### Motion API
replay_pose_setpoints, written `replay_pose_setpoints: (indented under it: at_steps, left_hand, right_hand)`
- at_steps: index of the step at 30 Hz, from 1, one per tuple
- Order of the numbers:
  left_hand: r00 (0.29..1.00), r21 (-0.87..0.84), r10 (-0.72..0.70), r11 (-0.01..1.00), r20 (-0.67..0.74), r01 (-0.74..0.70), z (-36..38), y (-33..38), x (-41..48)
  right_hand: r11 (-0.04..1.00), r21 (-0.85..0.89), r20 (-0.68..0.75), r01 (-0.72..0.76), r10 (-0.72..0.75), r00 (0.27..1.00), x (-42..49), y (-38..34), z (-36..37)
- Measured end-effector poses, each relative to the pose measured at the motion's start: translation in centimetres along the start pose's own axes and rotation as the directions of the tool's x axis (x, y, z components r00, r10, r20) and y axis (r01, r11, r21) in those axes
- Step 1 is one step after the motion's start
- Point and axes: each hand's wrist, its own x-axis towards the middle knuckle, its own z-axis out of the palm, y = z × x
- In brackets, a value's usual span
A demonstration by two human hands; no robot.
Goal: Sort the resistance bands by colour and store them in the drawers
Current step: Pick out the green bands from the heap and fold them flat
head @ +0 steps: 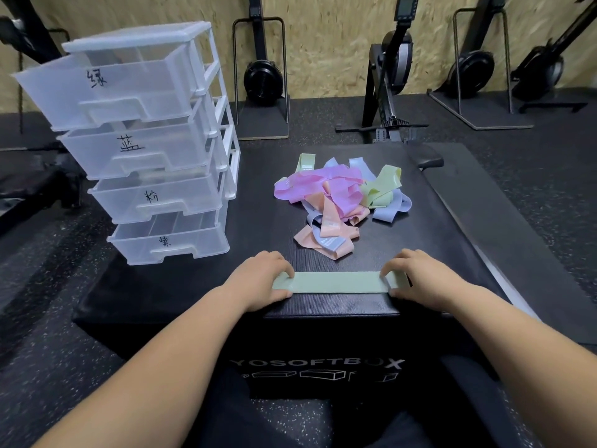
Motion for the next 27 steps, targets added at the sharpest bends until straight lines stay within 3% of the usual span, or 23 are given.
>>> replay_pose_setpoints:
  at_steps: [8, 15, 27]
  left_hand:
    - [0.997, 0.024, -0.042, 0.999, -0.064, 0.044, -2.5, 1.9, 4.8]
    - [0.987, 0.025, -0.039, 0.999, -0.157, 0.044, -3.9, 4.2, 11.4]
    - [0.968, 0.029, -0.003, 1.0, -0.252, 0.011, -1.8, 4.5, 18.0]
  right_hand:
    - [0.997, 0.051, -0.046, -0.064, 0.066, 0.997, 3.8, 0.3, -2.8]
    - [0.99, 0.021, -0.185, -0.136, 0.137, 0.973, 10.2, 1.0, -5.7]
    - [0.955, -0.207, -0.257, -0.213, 0.156, 0.954, 21.5, 2.1, -4.6]
